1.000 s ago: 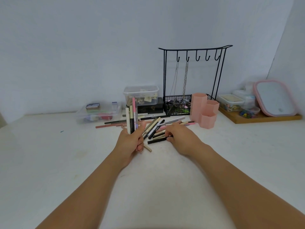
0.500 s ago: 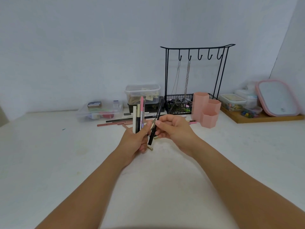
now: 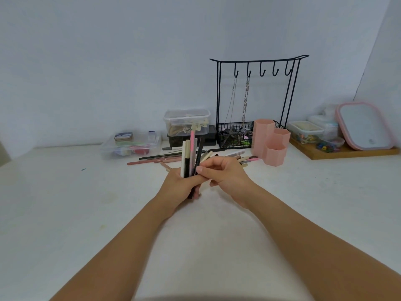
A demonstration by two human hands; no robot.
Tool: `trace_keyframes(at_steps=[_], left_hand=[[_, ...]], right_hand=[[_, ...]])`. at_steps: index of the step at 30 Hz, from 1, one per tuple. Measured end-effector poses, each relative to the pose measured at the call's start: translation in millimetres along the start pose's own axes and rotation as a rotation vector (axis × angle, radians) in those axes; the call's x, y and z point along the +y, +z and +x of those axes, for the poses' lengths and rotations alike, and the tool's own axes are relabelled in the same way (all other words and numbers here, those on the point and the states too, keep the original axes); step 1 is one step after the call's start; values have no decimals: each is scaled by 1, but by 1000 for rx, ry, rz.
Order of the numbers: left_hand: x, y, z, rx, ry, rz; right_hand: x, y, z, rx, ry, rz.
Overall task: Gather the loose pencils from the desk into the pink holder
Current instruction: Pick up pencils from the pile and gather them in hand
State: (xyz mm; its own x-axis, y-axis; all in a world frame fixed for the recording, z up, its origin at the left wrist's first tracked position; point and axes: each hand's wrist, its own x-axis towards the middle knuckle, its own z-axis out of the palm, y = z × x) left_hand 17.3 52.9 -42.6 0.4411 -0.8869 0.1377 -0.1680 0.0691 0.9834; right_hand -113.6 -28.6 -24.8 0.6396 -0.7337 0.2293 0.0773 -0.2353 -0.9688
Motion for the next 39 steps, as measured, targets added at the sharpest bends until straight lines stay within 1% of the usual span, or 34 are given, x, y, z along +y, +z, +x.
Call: trace_keyframes(at_steps=[2,3,5,6,8,10,12,18,22,28,30,31,34,36,37,39], left_hand=[[1,-1,1,16,-18,-26],[2,-1,1,31,-26,-38],[1,-3,2,63,-31,-70],[0,-4,3,74,-30,-88],[-2,-5,5,87,-26,-116],[-2,-6,5,91,-25,-140],[-2,-6,6,100,-26,-155],[2,-4,6,104,-75,-213],[3,-3,5,93,-66,-163],[2,-3,5,91,-57,-125],[2,-3,5,91,-51,-119],[2,-3,4,90,-49,-115],[3,-3,3,81,-43,-127],[3,-3,2,70,-50,-143],[3,-3,2,62,-51,-147],[3,-3,2,48,-41,-126]], right_hand=[[3,-11,7,75,-44,-137],[5,-20,11,141,-83,-265],[11,-40,18,245,-134,-615],[15,-48,19,257,-131,-767],[24,-60,19,201,-92,-921],[32,-62,20,107,-62,-977],[35,-59,22,60,-50,-1009],[35,-58,27,68,-60,-1094],[34,-58,29,46,-30,-1130],[34,-58,27,65,-37,-1098],[30,-57,25,110,-98,-1047],[26,-56,24,161,-157,-1003],[7,-48,21,352,-372,-787],[-5,-39,17,414,-439,-598],[-10,-34,15,398,-421,-475],[-16,-26,10,284,-305,-202]])
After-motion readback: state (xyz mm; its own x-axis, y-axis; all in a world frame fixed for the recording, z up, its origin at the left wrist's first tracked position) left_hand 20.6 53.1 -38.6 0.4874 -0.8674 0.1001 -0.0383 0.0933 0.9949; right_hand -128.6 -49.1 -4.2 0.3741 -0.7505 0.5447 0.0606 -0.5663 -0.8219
